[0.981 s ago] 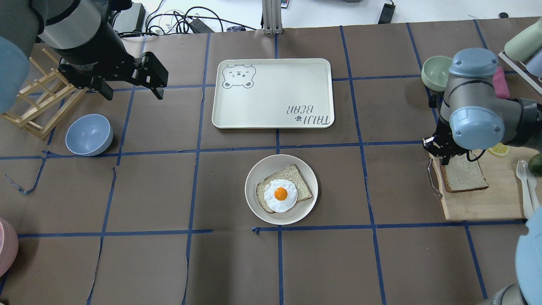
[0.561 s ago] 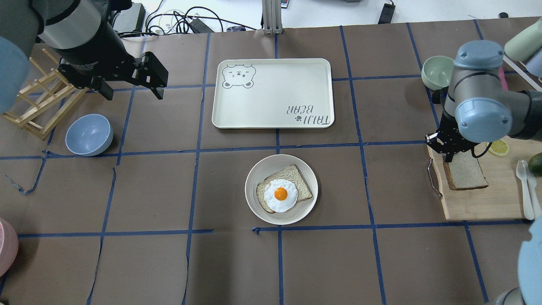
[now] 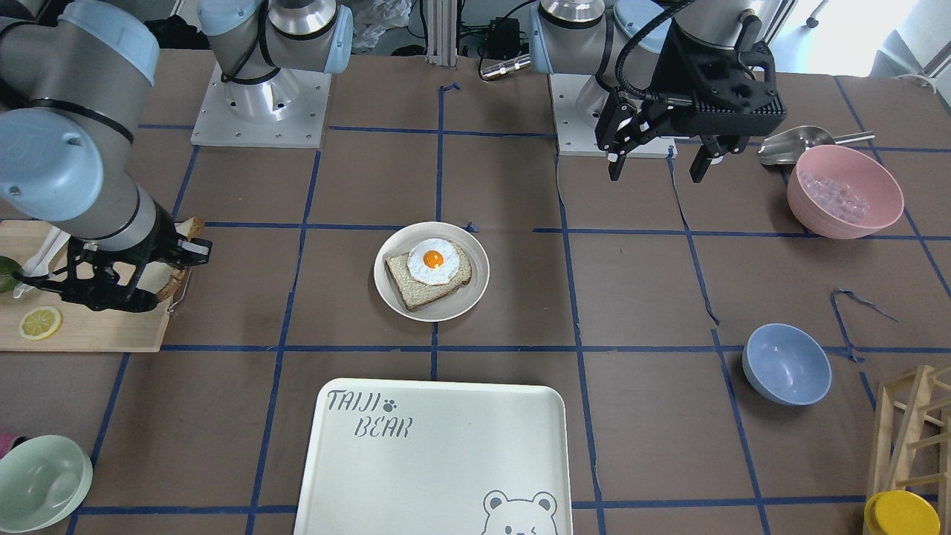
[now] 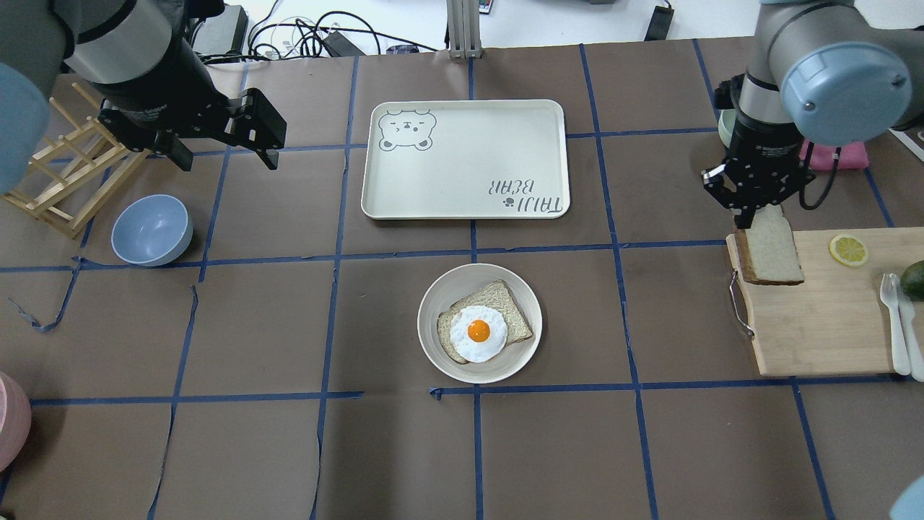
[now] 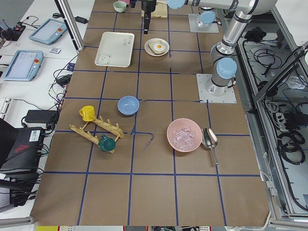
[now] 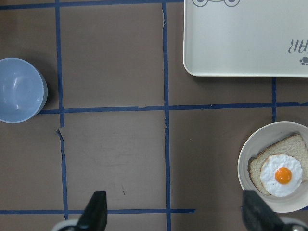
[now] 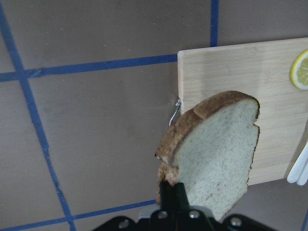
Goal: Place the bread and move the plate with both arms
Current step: 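Lift the bread slice and carry it toward the white plate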
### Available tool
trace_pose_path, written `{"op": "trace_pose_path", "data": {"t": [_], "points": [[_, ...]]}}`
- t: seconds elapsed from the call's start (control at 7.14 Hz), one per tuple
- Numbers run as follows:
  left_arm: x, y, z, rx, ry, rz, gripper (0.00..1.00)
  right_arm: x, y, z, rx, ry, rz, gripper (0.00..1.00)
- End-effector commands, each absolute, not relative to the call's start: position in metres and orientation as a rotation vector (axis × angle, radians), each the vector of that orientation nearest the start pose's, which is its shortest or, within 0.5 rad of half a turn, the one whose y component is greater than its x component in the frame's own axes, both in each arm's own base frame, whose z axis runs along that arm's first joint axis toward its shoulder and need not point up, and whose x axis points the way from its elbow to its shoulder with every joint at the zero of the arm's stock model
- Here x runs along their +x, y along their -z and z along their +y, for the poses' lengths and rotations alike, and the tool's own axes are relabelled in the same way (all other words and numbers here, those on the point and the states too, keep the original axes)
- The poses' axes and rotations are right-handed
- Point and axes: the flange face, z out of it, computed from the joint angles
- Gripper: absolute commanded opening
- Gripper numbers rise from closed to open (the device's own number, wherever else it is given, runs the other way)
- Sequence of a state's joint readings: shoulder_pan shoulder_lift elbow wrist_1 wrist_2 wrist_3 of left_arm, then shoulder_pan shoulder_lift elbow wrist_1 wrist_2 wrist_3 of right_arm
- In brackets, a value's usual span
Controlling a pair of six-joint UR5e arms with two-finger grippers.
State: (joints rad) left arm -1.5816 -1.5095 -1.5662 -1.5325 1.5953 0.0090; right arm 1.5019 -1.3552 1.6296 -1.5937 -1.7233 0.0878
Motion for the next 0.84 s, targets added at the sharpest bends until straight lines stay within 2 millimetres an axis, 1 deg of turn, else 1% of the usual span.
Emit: {"op": "trace_pose_path", "data": {"t": [0.0,0.14,0.28,0.42,0.56,0.7], "points": [[-0.136,-0.524,-0.473,0.029,0.163,3.113,1.0,0.201,-0.356,-0.527,0.459,-0.358,3.155,0.0],[-0.136,-0.524,-0.473,0.029,0.163,3.113,1.0,0.241,-0.347,-0.519,0.59,-0.374,3.073,0.0],[-0.136,-0.524,-0.473,0.029,0.163,3.113,1.0,0.276,-0.336,-0.513,0.631,-0.344,3.067,0.0],[-0.136,-0.525,-0.473,0.029,0.165,3.113,1.0,0.309,-0.322,-0.508,0.718,-0.32,3.05,0.0],[-0.136,-0.525,-0.473,0.029,0.165,3.113,1.0,0.339,-0.311,-0.499,0.758,-0.325,3.022,0.0],[-0.136,-0.525,-0.473,0.029,0.165,3.113,1.0,0.347,-0.305,-0.5,0.785,-0.304,3.005,0.0]]}}
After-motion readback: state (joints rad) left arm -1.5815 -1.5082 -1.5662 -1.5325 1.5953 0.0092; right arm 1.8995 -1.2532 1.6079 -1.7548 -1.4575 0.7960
